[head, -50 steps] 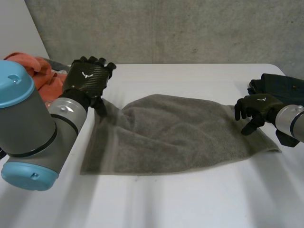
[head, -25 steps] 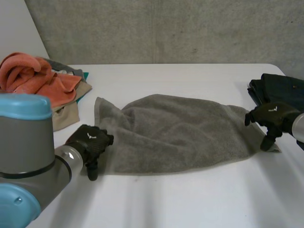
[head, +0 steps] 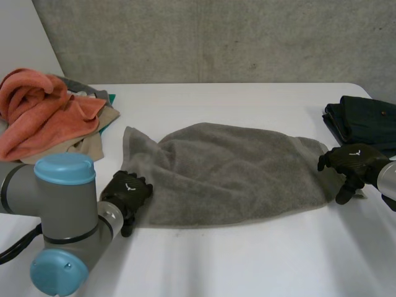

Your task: Fold the laundry.

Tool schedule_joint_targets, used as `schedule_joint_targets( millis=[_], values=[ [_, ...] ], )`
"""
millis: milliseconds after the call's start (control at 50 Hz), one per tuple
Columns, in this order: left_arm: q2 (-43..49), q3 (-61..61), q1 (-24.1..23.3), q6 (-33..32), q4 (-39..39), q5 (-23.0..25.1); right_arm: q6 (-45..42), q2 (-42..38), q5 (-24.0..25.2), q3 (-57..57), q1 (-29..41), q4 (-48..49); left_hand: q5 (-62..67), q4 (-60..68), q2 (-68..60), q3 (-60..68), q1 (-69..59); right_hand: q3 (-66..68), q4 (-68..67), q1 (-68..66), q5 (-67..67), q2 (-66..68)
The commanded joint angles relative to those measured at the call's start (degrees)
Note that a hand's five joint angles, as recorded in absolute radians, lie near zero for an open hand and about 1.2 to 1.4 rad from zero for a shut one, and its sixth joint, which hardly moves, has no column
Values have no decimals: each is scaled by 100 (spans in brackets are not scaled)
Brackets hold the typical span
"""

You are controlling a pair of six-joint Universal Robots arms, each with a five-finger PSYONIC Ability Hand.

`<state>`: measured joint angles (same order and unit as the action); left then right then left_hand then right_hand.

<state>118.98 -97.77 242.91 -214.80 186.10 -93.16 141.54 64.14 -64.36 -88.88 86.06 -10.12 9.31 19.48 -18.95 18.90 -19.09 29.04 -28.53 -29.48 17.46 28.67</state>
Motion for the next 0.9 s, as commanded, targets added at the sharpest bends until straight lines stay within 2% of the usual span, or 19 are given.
schedule_joint_targets(
  millis=[20,160,320,460,560,680,760,820,900],
  values=[
    [213,179,20,-150,250,-132,-4,2,12,-59,25,45,268,250,-303,308,-289,367,-418,-323,525,404],
    [275,355,46,-203,435,-185,-4,10,20,-103,34,98,486,469,-522,527,-508,367,-418,-323,525,404],
    [328,592,29,-203,515,-176,-4,19,20,-121,25,115,1327,1309,-1363,1367,-1348,384,-435,-340,542,421],
    [486,777,-6,-220,506,-159,-4,19,29,-165,34,150,3176,3158,-3212,3216,-3197,401,-452,-357,559,438],
    [591,900,-15,-299,479,-115,-12,46,56,-200,25,150,5847,5830,-5883,5888,-5869,434,-485,-390,592,472],
    [478,979,11,-370,418,-124,-4,89,73,-200,-1,150,6069,6052,-6105,6110,-6091,501,-553,-457,660,539],
    [-75,891,46,-256,234,-150,23,204,73,-156,-71,45,6069,6052,-6105,6110,-6091,334,-385,-290,492,372],
    [-953,839,64,33,5,-150,49,353,38,-25,-177,-192,6069,6052,-6105,6110,-6091,-288,237,332,-130,-250],
    [-2191,1013,38,884,-468,-80,93,511,90,213,-256,-1121,6069,6052,-6105,6110,-6091,-592,540,636,-434,-554]
  ],
)
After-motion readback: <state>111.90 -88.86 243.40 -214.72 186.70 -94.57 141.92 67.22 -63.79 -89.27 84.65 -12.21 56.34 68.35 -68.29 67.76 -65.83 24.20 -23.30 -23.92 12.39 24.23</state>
